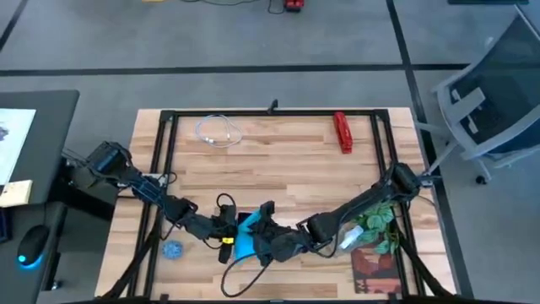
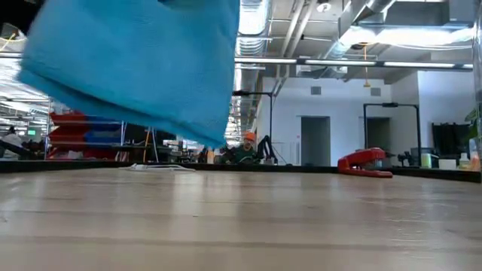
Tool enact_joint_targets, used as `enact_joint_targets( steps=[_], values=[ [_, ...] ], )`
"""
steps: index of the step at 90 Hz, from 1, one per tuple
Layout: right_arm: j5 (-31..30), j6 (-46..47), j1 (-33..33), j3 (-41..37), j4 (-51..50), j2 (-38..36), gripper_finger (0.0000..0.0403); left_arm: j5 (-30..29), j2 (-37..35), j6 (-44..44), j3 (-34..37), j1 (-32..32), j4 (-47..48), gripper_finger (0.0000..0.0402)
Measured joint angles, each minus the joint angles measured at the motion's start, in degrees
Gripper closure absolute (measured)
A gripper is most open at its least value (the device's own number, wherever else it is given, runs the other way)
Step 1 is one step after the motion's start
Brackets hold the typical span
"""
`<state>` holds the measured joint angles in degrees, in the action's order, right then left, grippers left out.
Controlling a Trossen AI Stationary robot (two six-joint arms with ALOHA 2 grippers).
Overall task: Apply microfiber cloth
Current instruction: Wipe the front of the cellphone with the blue microfiber cloth
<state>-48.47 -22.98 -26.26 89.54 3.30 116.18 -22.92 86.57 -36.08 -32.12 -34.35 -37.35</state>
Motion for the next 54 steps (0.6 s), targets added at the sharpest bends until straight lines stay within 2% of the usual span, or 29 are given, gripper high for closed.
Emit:
enact_joint_targets(
  steps=[7, 18, 27, 41, 54],
  values=[
    [-4.3, -5.7, -0.2, 0.0, 5.7, 0.0, 0.0403, 0.2, -0.1, 0.2, -0.1, 0.0, -0.3, 0.0398],
    [-5.4, -8.0, -0.2, 0.0, 8.7, -0.1, 0.0403, 1.0, -0.1, 0.5, -0.1, -0.1, 0.4, 0.0398],
    [-4.9, -2.9, -0.2, 0.1, 3.9, -0.3, 0.0403, 1.6, 0.1, 0.7, 0.0, -0.1, 1.0, 0.0398],
    [0.2, 8.5, -0.8, 0.4, -6.2, -0.7, 0.0403, 2.0, 0.2, 0.8, 0.2, -0.1, 2.0, 0.0398],
    [1.2, 16.4, -2.4, 0.3, -14.3, -0.6, 0.0403, 1.4, 0.3, 1.3, 0.2, -0.1, 2.0, 0.0398]
  ],
)
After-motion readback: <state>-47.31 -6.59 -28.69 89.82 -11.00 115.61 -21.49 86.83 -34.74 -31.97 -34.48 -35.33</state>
